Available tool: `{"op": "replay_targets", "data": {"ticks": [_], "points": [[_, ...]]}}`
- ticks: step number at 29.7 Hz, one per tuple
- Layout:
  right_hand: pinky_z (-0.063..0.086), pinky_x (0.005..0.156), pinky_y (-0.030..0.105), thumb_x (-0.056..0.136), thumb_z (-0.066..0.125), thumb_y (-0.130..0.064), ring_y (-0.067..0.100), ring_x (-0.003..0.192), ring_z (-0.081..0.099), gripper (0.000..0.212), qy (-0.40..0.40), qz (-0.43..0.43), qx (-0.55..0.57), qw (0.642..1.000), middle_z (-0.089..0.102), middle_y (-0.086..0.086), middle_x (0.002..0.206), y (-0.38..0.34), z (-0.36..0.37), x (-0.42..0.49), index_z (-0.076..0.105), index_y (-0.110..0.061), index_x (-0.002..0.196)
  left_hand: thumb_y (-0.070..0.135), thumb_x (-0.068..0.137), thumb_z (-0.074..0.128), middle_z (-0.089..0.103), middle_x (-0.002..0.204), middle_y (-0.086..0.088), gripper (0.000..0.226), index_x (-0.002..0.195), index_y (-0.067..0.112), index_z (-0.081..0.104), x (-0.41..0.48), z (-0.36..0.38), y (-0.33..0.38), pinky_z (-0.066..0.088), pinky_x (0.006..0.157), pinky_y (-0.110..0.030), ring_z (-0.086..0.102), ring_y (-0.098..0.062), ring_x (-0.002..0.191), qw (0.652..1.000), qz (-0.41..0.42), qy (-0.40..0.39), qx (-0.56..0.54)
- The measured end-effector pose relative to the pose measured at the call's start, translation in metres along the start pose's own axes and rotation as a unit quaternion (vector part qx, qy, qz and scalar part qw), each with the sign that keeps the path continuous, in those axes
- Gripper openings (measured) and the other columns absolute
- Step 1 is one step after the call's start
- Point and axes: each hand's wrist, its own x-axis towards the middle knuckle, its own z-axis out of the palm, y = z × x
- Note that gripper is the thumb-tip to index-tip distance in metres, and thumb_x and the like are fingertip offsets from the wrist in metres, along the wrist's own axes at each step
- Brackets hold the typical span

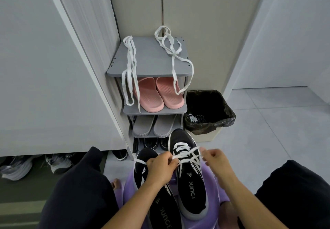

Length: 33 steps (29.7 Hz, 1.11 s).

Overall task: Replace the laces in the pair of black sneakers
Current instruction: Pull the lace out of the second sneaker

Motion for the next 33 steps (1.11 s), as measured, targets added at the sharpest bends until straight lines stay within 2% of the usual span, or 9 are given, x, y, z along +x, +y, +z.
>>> {"op": "replay_targets", "data": {"ticks": [3,6,10,12,15,21,27,29,33], "points": [[0.035,0.061,0.027,0.087,0.062,-0.033,0.014,0.058,0.041,0.037,-0.044,-0.013,-0.03,0.998,0.046,0.0,0.058,0.004,0.019,-0.012,0.049,-0.01,0.062,0.035,0.093,0.05,0.042,0.058,0.008,0.035,0.063,0.026,0.035,-0.002,0.0,0.003,0.028,0.092,-0.028,0.039,-0.004,0.06,1.0,0.001,0.001,0.012],[0.034,0.056,0.027,0.088,0.062,-0.018,0.013,0.054,0.039,0.034,0.025,-0.048,-0.027,0.998,0.045,-0.004,0.054,-0.001,0.017,-0.008,0.046,-0.013,0.058,0.032,0.092,0.051,0.041,0.057,0.008,0.035,0.062,0.024,0.035,0.0,0.0,0.002,0.028,0.089,-0.027,0.038,-0.005,0.058,1.0,-0.001,0.003,0.005],[0.033,0.054,0.028,0.094,0.053,-0.026,0.02,0.061,0.043,0.031,0.138,-0.033,0.053,0.988,0.05,0.002,0.062,-0.011,-0.011,0.002,0.051,-0.012,0.067,0.03,0.092,0.052,0.042,0.057,0.008,0.034,0.062,0.024,0.036,0.0,0.0,-0.002,0.027,0.08,-0.025,0.041,-0.009,0.065,1.0,-0.005,0.011,-0.011],[0.038,0.061,0.027,0.093,0.053,-0.032,0.018,0.065,0.049,0.031,0.042,0.001,0.074,0.996,0.057,0.004,0.07,-0.012,-0.008,-0.004,0.059,-0.007,0.077,0.031,0.092,0.052,0.042,0.058,0.008,0.035,0.062,0.024,0.035,0.0,0.001,-0.003,0.026,0.08,-0.025,0.041,-0.013,0.072,1.0,-0.007,0.008,-0.015],[0.037,0.062,0.027,0.085,0.066,-0.022,0.016,0.062,0.043,0.026,-0.072,-0.008,0.04,0.997,0.049,0.004,0.061,-0.003,0.013,-0.016,0.057,-0.007,0.066,0.031,0.092,0.051,0.041,0.058,0.009,0.036,0.061,0.025,0.033,0.0,0.001,0.0,0.024,0.083,-0.024,0.04,-0.009,0.067,1.0,0.002,0.007,-0.004],[0.03,0.052,0.025,0.089,0.058,-0.008,0.016,0.054,0.036,0.025,0.136,-0.016,0.112,0.984,0.045,0.001,0.057,-0.015,-0.007,-0.001,0.053,-0.011,0.064,0.028,0.091,0.053,0.041,0.056,0.008,0.036,0.061,0.024,0.035,0.0,-0.001,0.0,0.029,0.083,-0.026,0.038,-0.006,0.058,1.0,0.0,0.012,-0.012],[0.037,0.059,0.026,0.084,0.067,-0.019,0.013,0.058,0.043,0.025,-0.072,0.005,0.063,0.995,0.05,0.001,0.057,-0.011,0.014,-0.024,0.056,-0.01,0.063,0.029,0.092,0.052,0.041,0.058,0.008,0.035,0.062,0.024,0.034,-0.002,-0.002,0.0,0.032,0.087,-0.028,0.038,-0.004,0.059,1.0,0.004,0.003,-0.007],[0.036,0.057,0.025,0.085,0.065,-0.012,0.013,0.056,0.041,0.028,-0.048,-0.013,0.061,0.997,0.048,-0.001,0.055,-0.009,0.018,-0.02,0.054,-0.011,0.059,0.029,0.092,0.052,0.041,0.058,0.008,0.036,0.062,0.024,0.034,-0.001,-0.002,-0.001,0.032,0.087,-0.028,0.038,-0.005,0.059,1.0,0.003,0.001,-0.007],[0.029,0.045,0.016,0.091,0.056,-0.011,0.017,0.055,0.032,0.029,0.12,-0.02,0.129,0.984,0.041,0.003,0.058,-0.021,-0.006,-0.004,0.05,-0.008,0.063,0.03,0.092,0.052,0.041,0.058,0.008,0.036,0.061,0.024,0.034,-0.001,-0.001,-0.001,0.029,0.082,-0.026,0.038,-0.006,0.062,1.0,-0.003,-0.001,-0.017]]}}
